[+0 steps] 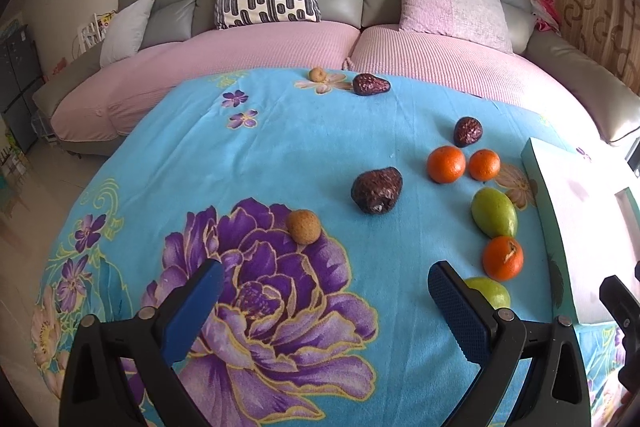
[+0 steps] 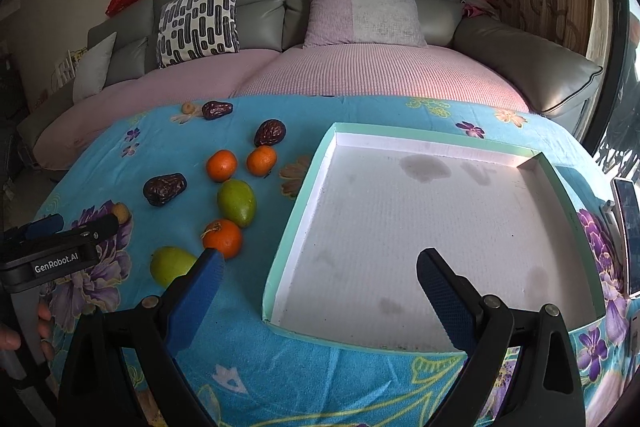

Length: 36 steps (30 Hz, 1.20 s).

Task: Organize fruits
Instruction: 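Grasp the small brown ball with the left tool while the right tool approaches a green mango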

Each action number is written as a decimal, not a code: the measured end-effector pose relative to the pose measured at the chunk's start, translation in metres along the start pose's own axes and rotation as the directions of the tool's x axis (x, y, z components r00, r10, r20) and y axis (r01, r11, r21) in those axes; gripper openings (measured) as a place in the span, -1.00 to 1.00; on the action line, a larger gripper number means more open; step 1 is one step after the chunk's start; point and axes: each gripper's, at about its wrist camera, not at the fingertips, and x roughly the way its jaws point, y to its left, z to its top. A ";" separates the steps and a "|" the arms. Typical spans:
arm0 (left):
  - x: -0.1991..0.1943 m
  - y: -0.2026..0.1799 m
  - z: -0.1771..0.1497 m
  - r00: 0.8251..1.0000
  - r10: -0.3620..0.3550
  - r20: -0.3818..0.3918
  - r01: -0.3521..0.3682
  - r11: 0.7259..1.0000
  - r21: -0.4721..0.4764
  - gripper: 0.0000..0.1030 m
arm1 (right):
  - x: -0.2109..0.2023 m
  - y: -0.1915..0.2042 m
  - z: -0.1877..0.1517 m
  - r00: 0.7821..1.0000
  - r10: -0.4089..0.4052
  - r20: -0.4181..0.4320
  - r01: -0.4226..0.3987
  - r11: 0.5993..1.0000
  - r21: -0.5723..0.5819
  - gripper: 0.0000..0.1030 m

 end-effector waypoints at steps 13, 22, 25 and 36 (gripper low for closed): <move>0.014 0.023 0.048 0.997 0.072 0.027 -0.071 0.996 -0.056 1.00 | -0.001 0.018 0.047 0.991 0.115 0.065 -0.114 0.993 -0.019 0.89; 0.020 0.029 0.064 0.999 0.034 -0.012 -0.035 0.994 -0.102 1.00 | 0.003 0.027 0.059 0.979 0.193 0.073 -0.190 0.981 -0.044 0.88; 0.029 0.034 0.058 0.999 0.001 -0.036 -0.005 0.992 -0.130 1.00 | 0.011 0.034 0.049 0.974 0.225 0.034 -0.224 0.974 -0.038 0.88; 0.062 0.042 0.033 0.984 -0.088 -0.155 0.064 0.985 -0.158 0.43 | 0.045 0.065 0.007 0.932 0.328 -0.152 -0.331 0.944 0.004 0.58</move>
